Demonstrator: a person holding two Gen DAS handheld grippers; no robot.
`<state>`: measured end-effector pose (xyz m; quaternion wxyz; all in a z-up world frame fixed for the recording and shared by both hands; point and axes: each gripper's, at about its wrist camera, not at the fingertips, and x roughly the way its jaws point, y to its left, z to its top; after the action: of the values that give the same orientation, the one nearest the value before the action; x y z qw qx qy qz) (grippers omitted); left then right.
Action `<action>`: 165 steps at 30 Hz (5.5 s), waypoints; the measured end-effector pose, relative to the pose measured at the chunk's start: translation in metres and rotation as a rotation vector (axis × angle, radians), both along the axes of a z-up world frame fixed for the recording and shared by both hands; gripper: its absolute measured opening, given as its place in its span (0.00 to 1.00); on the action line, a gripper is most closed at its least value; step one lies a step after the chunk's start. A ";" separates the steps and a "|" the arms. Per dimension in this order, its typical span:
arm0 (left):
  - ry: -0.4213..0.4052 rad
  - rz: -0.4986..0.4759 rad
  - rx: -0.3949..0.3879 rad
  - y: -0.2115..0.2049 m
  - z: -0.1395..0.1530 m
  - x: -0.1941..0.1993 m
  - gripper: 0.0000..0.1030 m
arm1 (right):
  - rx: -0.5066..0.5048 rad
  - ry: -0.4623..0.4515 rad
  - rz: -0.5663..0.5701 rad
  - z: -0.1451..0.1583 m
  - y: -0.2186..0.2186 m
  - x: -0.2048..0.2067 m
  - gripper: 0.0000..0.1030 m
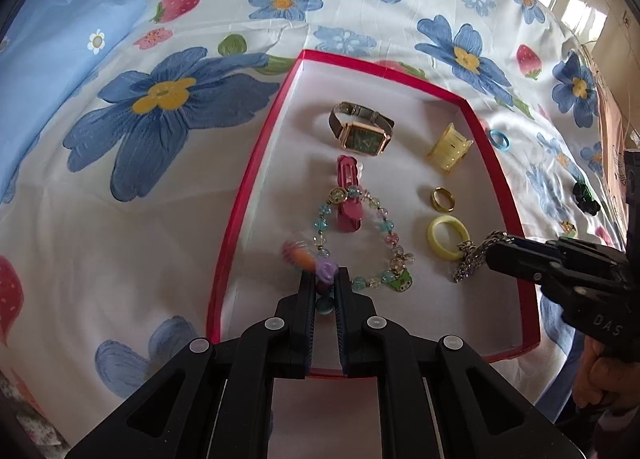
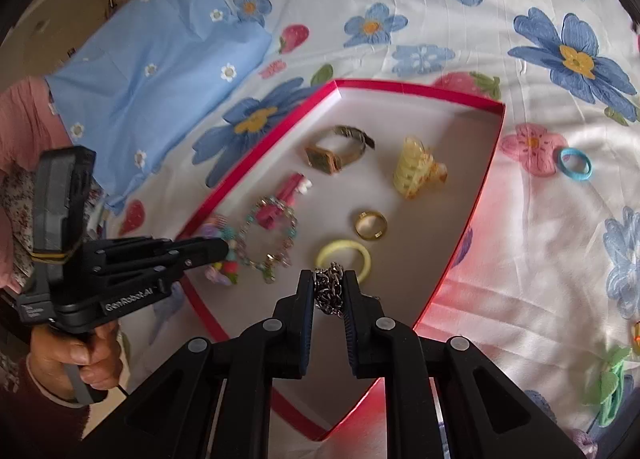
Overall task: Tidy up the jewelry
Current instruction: 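Carry bead bracelet and chain into the red box and open both tools, then move both tools out of the box toward the green and orange hair ties, then grasp the green hair tie with the left tool while the right tool grasps the orange-yellow hair tie, then carry both hair ties into the red box and open both tools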
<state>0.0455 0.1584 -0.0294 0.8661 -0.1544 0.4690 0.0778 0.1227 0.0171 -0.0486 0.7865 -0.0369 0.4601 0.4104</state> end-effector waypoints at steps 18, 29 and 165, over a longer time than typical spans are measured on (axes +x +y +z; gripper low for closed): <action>-0.001 0.018 -0.011 0.002 -0.006 0.001 0.21 | -0.075 -0.022 0.025 -0.012 0.012 0.000 0.17; 0.001 0.039 0.002 0.002 0.000 -0.008 0.45 | -0.061 -0.023 0.017 -0.008 0.009 -0.002 0.18; -0.099 -0.078 -0.104 -0.024 0.040 -0.025 0.13 | 0.062 -0.037 -0.080 0.035 -0.071 -0.023 0.03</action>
<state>0.0202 0.1347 0.0108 0.8814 -0.1847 0.4346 0.0118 0.0996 -0.0540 -0.0139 0.8114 -0.0016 0.4336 0.3920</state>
